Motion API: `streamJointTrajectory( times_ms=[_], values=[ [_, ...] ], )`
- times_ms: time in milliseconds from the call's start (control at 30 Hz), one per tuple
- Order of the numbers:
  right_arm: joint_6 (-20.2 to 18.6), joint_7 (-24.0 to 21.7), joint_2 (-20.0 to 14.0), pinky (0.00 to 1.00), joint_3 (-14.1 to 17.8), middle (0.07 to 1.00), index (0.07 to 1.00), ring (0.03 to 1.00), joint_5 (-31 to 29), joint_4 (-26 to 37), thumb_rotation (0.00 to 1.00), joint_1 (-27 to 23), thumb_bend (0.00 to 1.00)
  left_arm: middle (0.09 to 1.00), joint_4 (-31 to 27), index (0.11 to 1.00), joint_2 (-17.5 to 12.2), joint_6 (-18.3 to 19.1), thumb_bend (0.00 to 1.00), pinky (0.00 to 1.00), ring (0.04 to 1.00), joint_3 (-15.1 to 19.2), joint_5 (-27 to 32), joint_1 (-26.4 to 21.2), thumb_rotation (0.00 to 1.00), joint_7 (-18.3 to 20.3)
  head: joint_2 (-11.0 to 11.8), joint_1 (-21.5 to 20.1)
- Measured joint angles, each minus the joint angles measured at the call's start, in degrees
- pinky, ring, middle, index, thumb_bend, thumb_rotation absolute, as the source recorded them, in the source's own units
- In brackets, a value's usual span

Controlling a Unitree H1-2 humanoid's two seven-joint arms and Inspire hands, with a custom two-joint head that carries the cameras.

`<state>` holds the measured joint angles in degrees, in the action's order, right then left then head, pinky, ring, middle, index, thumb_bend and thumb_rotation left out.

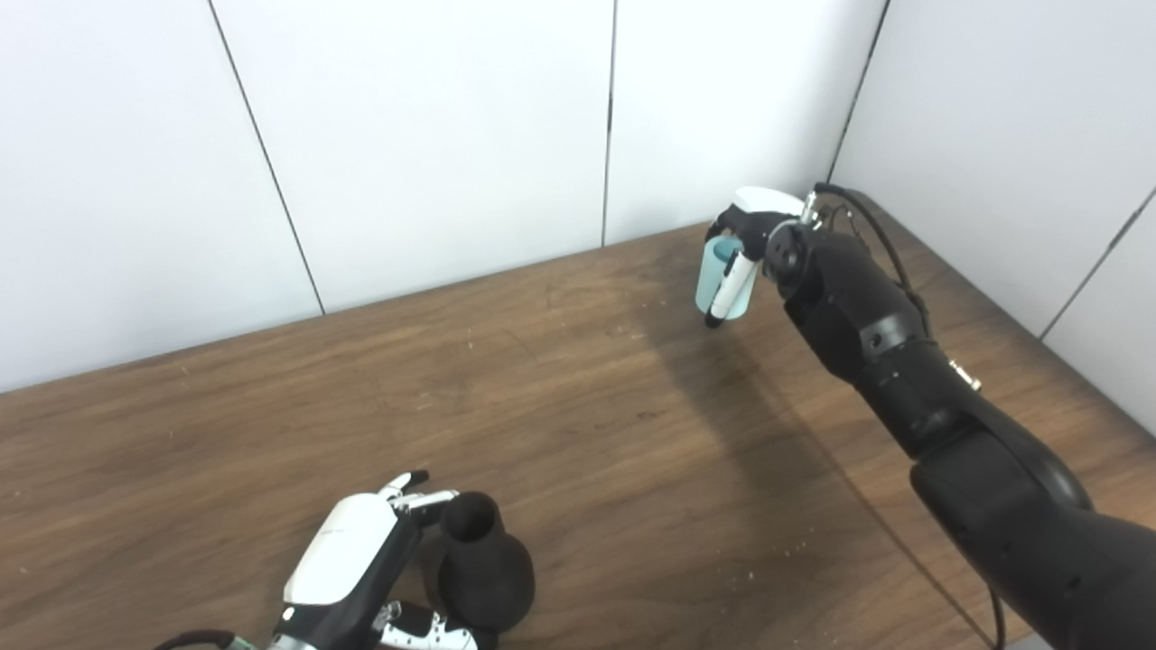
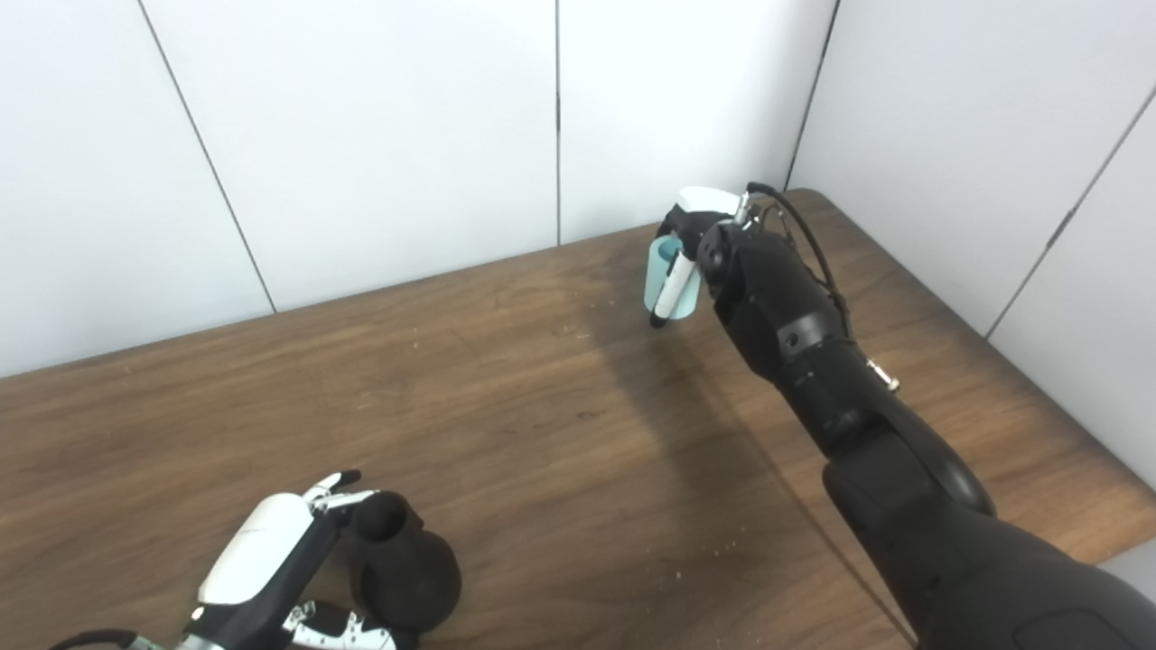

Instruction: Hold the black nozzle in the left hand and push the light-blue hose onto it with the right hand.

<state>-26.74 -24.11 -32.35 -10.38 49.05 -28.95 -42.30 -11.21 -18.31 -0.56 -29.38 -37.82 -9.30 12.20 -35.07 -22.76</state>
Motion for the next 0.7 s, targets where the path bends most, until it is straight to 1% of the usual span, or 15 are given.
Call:
streamJointTrajectory(
  times_ms=[133,400,533,567,600,667,700],
  values=[
    [0.0,0.3,0.0,0.61,-1.4,0.756,0.767,0.688,-0.4,-0.8,0.00,-0.1,0.88,0.445,0.0,0.513,0.1,0.0,0.52,0.91,0.631,0.0,0.0,0.1,0.00,0.0,-0.2,0.1],
    [0.0,0.3,0.0,0.60,-2.8,0.742,0.760,0.677,-1.4,-0.8,0.00,-0.7,0.87,0.441,0.0,0.516,0.1,0.0,0.52,0.91,0.624,0.0,0.0,0.1,0.00,0.0,-0.5,0.4],
    [0.0,0.5,0.0,0.56,-2.9,0.723,0.736,0.622,-2.3,-0.8,0.00,-0.7,0.85,0.444,-0.2,0.514,0.1,0.0,0.52,0.91,0.624,0.0,-0.2,0.1,0.00,0.0,-0.7,0.2],
    [0.0,0.5,-0.1,0.54,-2.9,0.702,0.717,0.590,-2.4,-0.8,0.00,-0.7,0.84,0.446,-0.2,0.513,0.1,0.0,0.52,0.91,0.624,0.0,-0.2,0.1,0.00,0.0,-0.7,0.2],
    [0.0,0.6,-0.1,0.53,-2.9,0.695,0.710,0.578,-2.5,-0.8,0.00,-0.7,0.84,0.446,-0.2,0.513,0.1,0.0,0.52,0.91,0.624,0.0,-0.2,0.2,0.00,0.0,-0.7,0.2],
    [0.0,0.6,-0.1,0.49,-2.9,0.644,0.662,0.529,-2.5,-0.7,0.00,-0.7,0.82,0.446,-0.3,0.513,0.1,0.0,0.52,0.91,0.624,0.0,-0.2,0.2,0.00,0.0,-0.8,0.2],
    [0.0,0.6,-0.1,0.47,-2.9,0.577,0.624,0.468,-2.5,-0.7,0.00,-0.7,0.65,0.447,-0.3,0.513,0.1,0.0,0.52,0.91,0.624,0.0,-0.2,0.2,0.00,0.0,-0.9,0.2]
  ],
)
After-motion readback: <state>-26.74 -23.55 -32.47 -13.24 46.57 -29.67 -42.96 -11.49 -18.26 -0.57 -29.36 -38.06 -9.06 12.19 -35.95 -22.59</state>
